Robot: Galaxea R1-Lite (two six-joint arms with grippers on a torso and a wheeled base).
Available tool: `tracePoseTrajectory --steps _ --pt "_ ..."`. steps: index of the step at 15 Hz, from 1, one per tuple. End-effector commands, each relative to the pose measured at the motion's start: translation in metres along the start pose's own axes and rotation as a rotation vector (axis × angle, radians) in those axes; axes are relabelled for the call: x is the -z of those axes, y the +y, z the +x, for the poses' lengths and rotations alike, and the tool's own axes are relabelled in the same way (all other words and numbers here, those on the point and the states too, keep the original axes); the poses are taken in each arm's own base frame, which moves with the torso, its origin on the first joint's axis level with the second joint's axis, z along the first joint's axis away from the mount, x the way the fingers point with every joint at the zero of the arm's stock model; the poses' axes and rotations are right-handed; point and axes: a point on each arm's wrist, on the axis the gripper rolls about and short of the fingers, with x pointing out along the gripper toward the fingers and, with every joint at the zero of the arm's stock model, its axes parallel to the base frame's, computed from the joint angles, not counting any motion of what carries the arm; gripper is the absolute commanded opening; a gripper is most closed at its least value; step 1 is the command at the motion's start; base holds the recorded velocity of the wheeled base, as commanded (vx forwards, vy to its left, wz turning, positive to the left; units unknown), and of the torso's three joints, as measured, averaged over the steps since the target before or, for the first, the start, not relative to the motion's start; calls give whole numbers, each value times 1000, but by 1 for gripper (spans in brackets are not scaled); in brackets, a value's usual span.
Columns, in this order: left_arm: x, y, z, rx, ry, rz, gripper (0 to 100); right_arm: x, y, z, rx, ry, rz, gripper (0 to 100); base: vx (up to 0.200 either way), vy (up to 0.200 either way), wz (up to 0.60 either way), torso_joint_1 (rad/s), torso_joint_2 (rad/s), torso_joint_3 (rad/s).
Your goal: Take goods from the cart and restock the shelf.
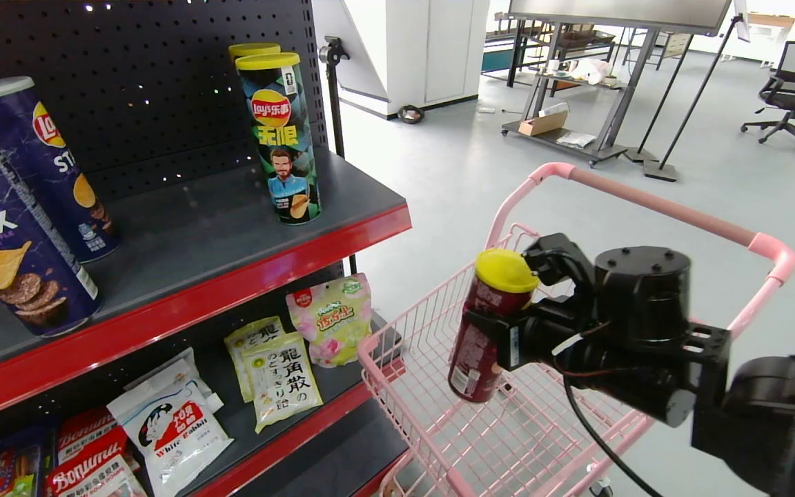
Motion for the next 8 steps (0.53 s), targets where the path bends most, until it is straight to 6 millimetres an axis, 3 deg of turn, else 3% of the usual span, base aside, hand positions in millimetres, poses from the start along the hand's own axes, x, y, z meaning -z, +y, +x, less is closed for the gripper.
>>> tracePoseTrajectory --steps 1,5,6,8 --pt "0 0 0 0 2 0 100 -35 -10 -63 78 -107 -54 0 0 0 0 0 0 0" --pt "0 0 0 0 0 0 100 -46 -33 -121 302 -128 -107 0 0 0 0 0 0 0" --pt "0 0 0 0 0 0 100 -30 -46 -156 375 -97 -128 0 0 0 0 0 0 0" --pt "0 0 0 0 0 0 100 -10 -51 -192 412 -49 -141 0 0 0 0 0 0 0"
